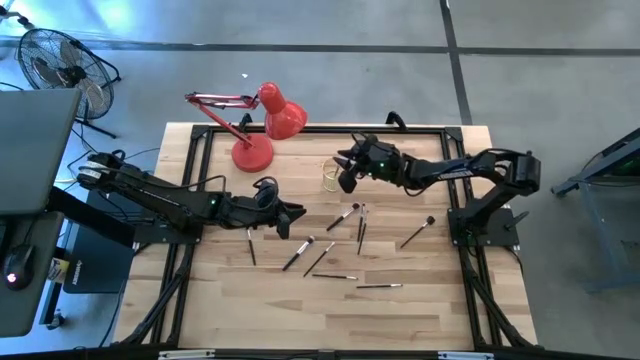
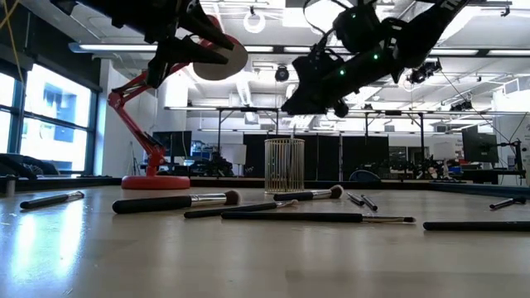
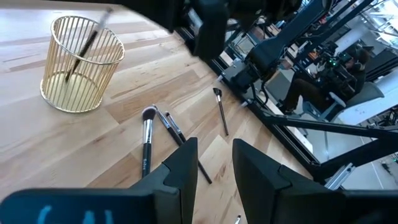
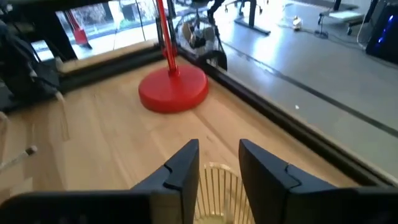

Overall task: Put items in baskets/containers
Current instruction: Put the makeup brush into the wire bin

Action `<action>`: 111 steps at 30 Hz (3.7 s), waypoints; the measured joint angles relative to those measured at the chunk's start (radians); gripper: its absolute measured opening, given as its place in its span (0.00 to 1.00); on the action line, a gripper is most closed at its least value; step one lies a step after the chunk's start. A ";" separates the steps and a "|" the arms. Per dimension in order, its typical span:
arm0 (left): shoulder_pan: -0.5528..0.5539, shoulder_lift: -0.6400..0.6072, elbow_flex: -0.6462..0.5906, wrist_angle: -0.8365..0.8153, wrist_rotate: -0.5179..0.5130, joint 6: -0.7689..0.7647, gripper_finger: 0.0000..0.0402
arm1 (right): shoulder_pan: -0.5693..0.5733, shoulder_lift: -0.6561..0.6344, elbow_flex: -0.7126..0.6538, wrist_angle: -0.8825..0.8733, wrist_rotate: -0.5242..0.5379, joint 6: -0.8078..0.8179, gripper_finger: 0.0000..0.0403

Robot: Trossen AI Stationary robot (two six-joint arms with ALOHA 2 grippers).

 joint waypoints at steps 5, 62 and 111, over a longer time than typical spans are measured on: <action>0.000 0.000 0.000 -0.005 0.000 -0.002 0.25 | 0.000 -0.088 0.000 -0.103 -0.001 -0.001 0.29; -0.013 0.647 0.609 -0.921 0.435 -0.126 0.24 | 0.319 -0.570 -0.379 -0.580 -0.141 0.388 0.00; 0.015 0.375 0.300 -1.062 0.326 -0.732 0.24 | 0.318 -0.638 -0.379 -0.575 -0.227 0.319 0.00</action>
